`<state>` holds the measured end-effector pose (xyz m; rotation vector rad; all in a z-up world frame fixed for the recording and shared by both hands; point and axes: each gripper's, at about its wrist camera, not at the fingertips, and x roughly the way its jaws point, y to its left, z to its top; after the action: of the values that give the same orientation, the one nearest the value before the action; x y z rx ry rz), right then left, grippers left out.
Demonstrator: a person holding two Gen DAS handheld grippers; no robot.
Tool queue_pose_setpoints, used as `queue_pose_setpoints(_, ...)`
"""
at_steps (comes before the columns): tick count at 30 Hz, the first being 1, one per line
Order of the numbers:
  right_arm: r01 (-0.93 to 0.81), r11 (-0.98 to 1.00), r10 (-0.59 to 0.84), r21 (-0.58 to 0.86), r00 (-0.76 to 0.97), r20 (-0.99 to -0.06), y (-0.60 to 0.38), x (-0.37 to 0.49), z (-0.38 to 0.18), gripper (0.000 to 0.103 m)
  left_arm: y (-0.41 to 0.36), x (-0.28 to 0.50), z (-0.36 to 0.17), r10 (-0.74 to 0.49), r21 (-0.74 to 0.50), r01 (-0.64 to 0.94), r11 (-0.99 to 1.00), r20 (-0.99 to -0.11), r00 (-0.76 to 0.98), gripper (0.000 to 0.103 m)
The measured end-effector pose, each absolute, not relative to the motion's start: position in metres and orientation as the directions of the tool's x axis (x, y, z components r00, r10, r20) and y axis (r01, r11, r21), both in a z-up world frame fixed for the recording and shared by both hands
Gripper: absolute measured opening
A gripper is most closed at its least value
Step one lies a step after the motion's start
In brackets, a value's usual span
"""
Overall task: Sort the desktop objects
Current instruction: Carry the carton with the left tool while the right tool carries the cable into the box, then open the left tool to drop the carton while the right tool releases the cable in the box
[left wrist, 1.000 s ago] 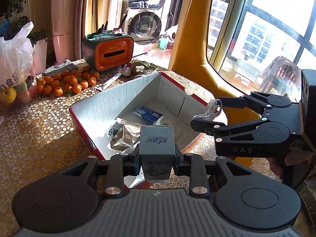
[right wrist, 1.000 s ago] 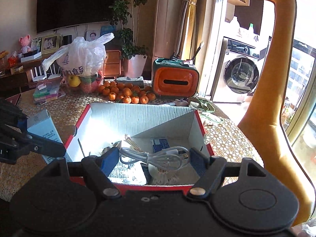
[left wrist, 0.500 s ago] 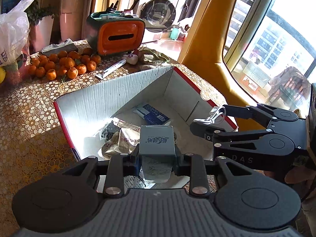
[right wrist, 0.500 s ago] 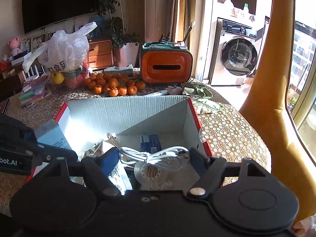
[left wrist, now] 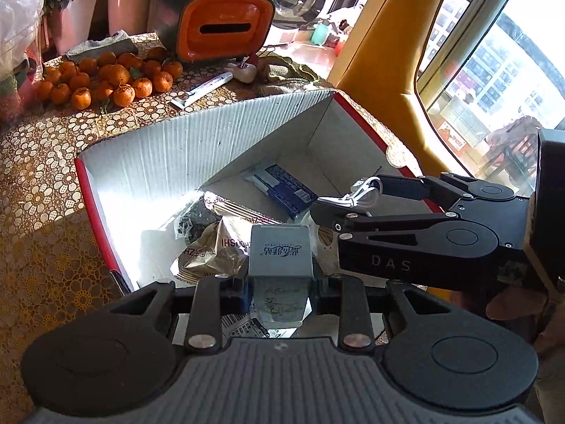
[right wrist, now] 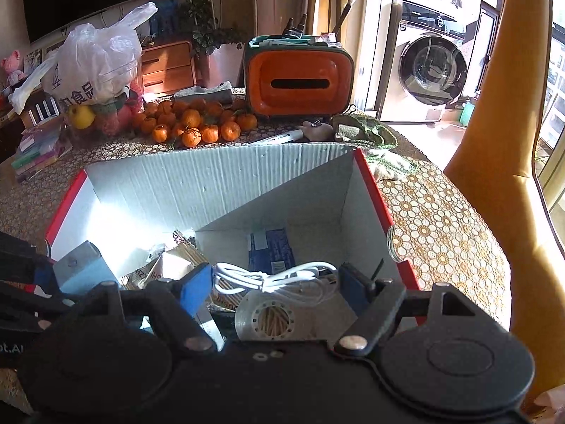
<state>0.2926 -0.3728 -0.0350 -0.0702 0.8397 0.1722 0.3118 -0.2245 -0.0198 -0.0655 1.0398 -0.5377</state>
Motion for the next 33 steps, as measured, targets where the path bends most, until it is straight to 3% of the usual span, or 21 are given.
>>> queue_pose_setpoints(15, -0.177, 0.984, 0.092, -0.01, 0.557, -0.825, -0.353, 0.328, -0.059, 0.077, -0.219, 0.322, -0.036, -0.433, -0.28, 0.396, 0.875, -0.818, 0.378, 0.028)
queue_pose_setpoints(33, -0.144, 0.988, 0.135, 0.063, 0.579, -0.804, -0.366, 0.32, -0.041, 0.081, -0.22, 0.317, -0.036, -0.416, -0.268, 0.391, 0.881, -0.831, 0.368, 0.029)
